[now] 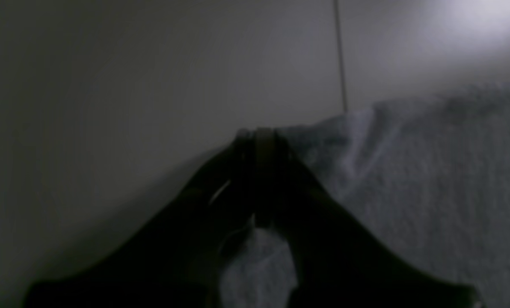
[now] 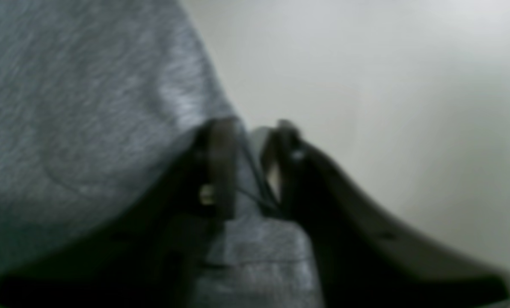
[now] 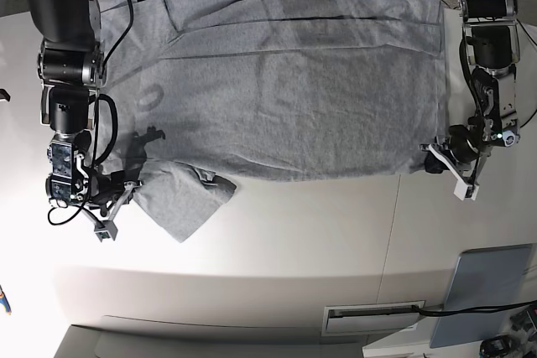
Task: Fold the T-shirt properly
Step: 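Fold the hem up over the shirt toward the collar with both grippers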
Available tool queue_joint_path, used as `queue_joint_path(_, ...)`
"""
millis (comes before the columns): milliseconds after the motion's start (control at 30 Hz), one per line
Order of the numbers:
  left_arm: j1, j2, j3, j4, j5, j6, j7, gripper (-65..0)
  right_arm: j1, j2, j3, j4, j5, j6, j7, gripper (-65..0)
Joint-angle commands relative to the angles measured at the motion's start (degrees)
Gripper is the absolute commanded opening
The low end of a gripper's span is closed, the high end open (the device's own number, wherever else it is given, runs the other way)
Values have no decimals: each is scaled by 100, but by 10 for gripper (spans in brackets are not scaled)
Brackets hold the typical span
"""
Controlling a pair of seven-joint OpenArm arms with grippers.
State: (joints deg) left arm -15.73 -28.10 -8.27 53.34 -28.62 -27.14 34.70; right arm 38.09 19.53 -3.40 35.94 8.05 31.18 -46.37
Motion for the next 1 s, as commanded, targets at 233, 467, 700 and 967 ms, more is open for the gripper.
queue_joint_path(233,-15,-52,17,72,-227,-96,280,-650,76,35,2,341,-592,-315,-122,-650)
queue_joint_path(467,203,-219,-39,855,-310,525,601,-650,-461,186,13,2321,-372,-505,-763,-650)
queue_joint_path(700,1414,-308,-835,2417,-664,452,651,-650,-1958,894,13,4907,227,-1303,-1235,-650)
queue_joint_path(967,2706,-304,-1652,3392,-1145,153,688,-650,-3821,1300,240,6767,90,-1764,-1521,-650)
